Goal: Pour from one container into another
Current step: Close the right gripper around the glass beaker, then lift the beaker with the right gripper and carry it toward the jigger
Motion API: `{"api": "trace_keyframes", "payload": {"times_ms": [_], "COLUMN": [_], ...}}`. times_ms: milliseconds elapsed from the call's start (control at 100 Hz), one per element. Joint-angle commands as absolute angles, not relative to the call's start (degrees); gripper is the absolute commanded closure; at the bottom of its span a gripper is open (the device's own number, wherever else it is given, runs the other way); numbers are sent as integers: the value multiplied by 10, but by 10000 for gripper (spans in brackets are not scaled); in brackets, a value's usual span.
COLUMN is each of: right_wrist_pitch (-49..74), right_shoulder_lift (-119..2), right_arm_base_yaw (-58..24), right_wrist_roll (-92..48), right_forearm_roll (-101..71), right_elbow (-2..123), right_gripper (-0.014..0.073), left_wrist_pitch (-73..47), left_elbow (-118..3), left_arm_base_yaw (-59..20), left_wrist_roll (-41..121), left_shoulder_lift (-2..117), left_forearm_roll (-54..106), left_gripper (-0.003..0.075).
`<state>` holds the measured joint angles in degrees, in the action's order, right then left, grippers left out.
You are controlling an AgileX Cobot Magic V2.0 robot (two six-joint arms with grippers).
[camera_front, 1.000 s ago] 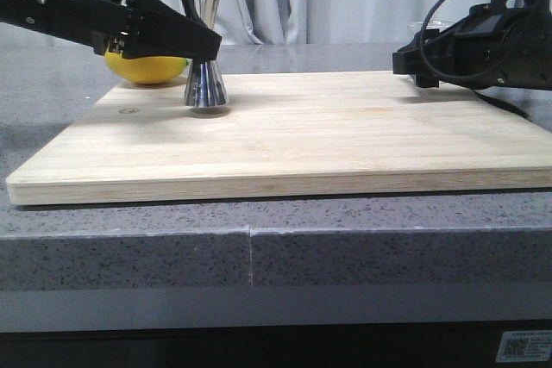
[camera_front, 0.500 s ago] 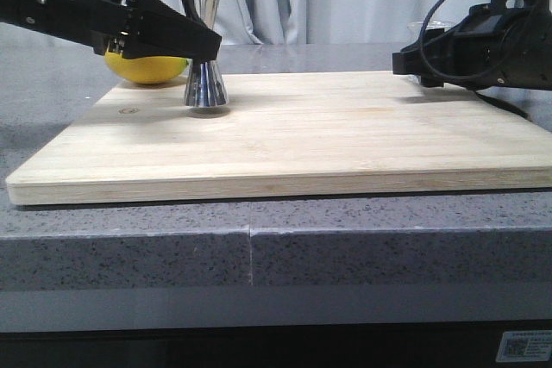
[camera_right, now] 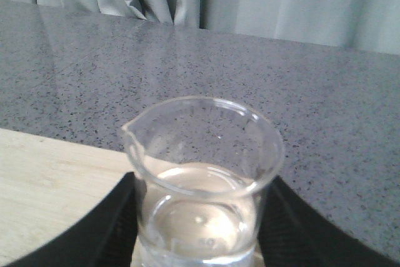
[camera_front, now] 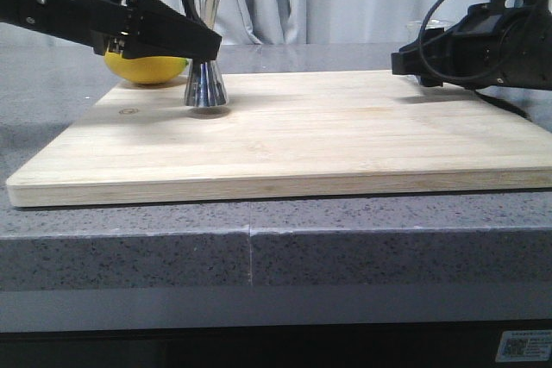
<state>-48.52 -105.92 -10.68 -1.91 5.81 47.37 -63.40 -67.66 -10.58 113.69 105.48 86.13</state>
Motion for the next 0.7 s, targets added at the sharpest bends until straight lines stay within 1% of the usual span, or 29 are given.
{"api": "trace_keyframes", "payload": {"times_ms": [0,330,690], "right_wrist_pitch": [-544,-538,-516], "right_shoulder_lift": [-1034,-1027,-977], "right_arm_base_yaw": [-104,-104,-104], "right_wrist_roll": [-22,-24,-25], "right_forearm_roll": [65,69,92], "right_elbow": [489,504,504], "right_gripper": [393,398,398], "left_wrist_pitch": [-664,-662,-663], "left_elbow": [-695,-695,-720], "left_arm_base_yaw": [-110,-110,-110], "left_wrist_roll": [1131,1131,1125], "left_shoulder_lift": [1030,1030,1030], "left_forearm_roll": [901,901,901], "left_gripper": [627,627,627]}}
